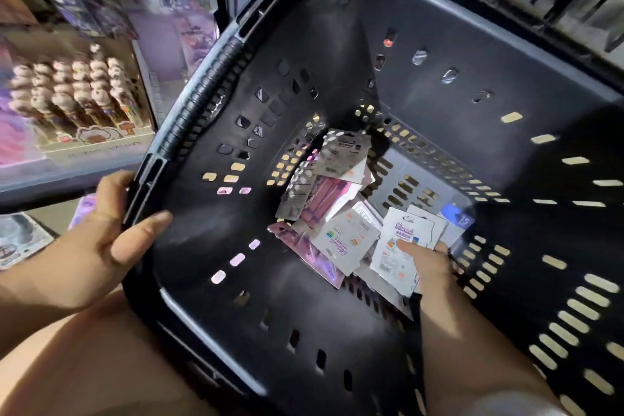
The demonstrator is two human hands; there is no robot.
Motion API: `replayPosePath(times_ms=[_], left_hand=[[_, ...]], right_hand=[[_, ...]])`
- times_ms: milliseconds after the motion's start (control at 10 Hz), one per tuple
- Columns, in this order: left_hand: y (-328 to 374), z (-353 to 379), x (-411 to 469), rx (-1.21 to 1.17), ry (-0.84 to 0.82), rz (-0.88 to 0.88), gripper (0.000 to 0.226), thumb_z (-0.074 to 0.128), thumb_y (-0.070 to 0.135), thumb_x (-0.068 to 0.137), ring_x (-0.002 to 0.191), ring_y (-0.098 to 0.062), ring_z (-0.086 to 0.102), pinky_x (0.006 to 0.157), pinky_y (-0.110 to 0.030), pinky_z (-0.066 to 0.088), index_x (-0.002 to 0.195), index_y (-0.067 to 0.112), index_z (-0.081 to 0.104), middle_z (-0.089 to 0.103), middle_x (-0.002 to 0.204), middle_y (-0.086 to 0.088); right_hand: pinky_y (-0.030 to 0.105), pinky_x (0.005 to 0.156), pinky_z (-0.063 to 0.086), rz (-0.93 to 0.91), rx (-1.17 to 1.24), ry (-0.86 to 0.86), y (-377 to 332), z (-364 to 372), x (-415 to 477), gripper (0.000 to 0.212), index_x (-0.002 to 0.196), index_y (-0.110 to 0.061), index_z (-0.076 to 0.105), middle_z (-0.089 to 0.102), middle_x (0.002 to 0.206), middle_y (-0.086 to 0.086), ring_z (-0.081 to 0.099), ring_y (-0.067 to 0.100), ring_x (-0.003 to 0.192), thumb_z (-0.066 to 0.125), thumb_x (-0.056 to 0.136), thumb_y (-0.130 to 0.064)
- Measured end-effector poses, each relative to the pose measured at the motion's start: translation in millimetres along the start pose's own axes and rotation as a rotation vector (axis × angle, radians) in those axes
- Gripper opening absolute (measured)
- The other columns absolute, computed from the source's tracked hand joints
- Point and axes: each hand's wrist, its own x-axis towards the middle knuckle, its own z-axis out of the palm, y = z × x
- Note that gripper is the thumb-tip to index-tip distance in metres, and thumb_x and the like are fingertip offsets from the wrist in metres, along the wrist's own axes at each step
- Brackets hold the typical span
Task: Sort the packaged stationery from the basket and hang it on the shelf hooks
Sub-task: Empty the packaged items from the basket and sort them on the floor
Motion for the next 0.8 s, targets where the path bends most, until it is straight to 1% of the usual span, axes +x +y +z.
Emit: replayPosePath(times_ms=[100,200,300,400,500,600,700,800], left_hand=[[-5,2,-1,-0.029,0.003,0.027,0.028,0.047,0.072,0.073,0.070,-0.010,0.055,0.060,-0.005,0.043,0.097,0.079,0.034,0.055,0.088,0.018],[-17,3,2,0.000,-0.001,0.046,0.029,0.045,0.082,0.072,0.076,-0.021,0.061,0.060,-0.012,0.043,0.099,0.077,0.034,0.056,0.086,0.015],[-7,2,7,0.024,-0.030,0.034,0.039,0.040,0.095,0.062,0.073,-0.011,0.058,0.059,0.001,0.039,0.097,0.077,0.035,0.057,0.087,0.017],[-2,3,5,0.009,0.014,0.018,0.031,0.049,0.080,0.078,0.082,0.012,0.059,0.064,0.007,0.036,0.103,0.066,0.036,0.059,0.090,0.022],[-10,3,3,-0.038,-0.009,-0.012,0.025,0.056,0.056,0.090,0.081,0.029,0.050,0.069,0.008,0.034,0.103,0.062,0.036,0.058,0.097,0.025],[-9,3,2,-0.062,-0.031,-0.057,0.040,0.056,0.009,0.094,0.077,0.027,0.052,0.065,0.008,0.032,0.100,0.044,0.037,0.056,0.096,0.017],[-1,1,3,-0.073,-0.053,0.002,0.040,0.061,0.041,0.092,0.079,0.031,0.049,0.068,0.010,0.031,0.103,0.068,0.034,0.060,0.094,0.027],[2,0,2,-0.052,-0.026,-0.006,0.060,0.057,0.033,0.082,0.074,0.031,0.048,0.066,0.009,0.031,0.080,0.086,0.028,0.058,0.093,0.018]], right_hand=[[0.037,0.085,0.052,-0.114,-0.089,0.071,9,6,10,0.071,0.105,-0.023,0.050,0.068,0.106,0.004,0.065,0.025,0.090,0.088,0.048,-0.044],[0.036,0.085,0.049,-0.277,-0.108,0.107,0,-3,-9,0.081,0.115,-0.022,0.048,0.063,0.107,-0.001,0.061,0.022,0.094,0.089,0.051,-0.051],[0.031,0.088,0.042,-0.391,-0.032,0.059,-15,-14,-18,0.085,0.140,-0.020,0.031,0.047,0.116,-0.004,0.050,0.015,0.101,0.083,0.073,-0.024],[0.021,0.081,0.050,-0.508,-0.071,-0.084,-29,-22,-18,0.093,0.132,-0.029,0.025,0.058,0.116,-0.010,0.061,0.010,0.095,0.084,0.066,0.001],[0.035,0.091,0.046,-0.487,-0.415,-0.265,-43,-18,-20,0.110,0.143,-0.026,0.021,0.057,0.114,-0.011,0.058,0.013,0.101,0.088,0.060,-0.004],[0.021,0.072,0.049,-0.400,-0.733,-0.423,-51,3,-23,0.063,0.117,-0.014,0.059,0.068,0.103,-0.006,0.063,0.009,0.088,0.088,0.061,-0.013],[0.028,0.081,0.054,-0.307,-0.729,-0.510,-51,27,-16,0.054,0.107,-0.016,0.066,0.072,0.102,-0.002,0.067,0.009,0.089,0.088,0.058,-0.014],[0.035,0.103,0.043,-0.323,-0.842,-0.503,-59,44,-8,0.080,0.115,-0.021,0.061,0.050,0.130,-0.005,0.051,0.010,0.119,0.090,0.043,-0.039]])
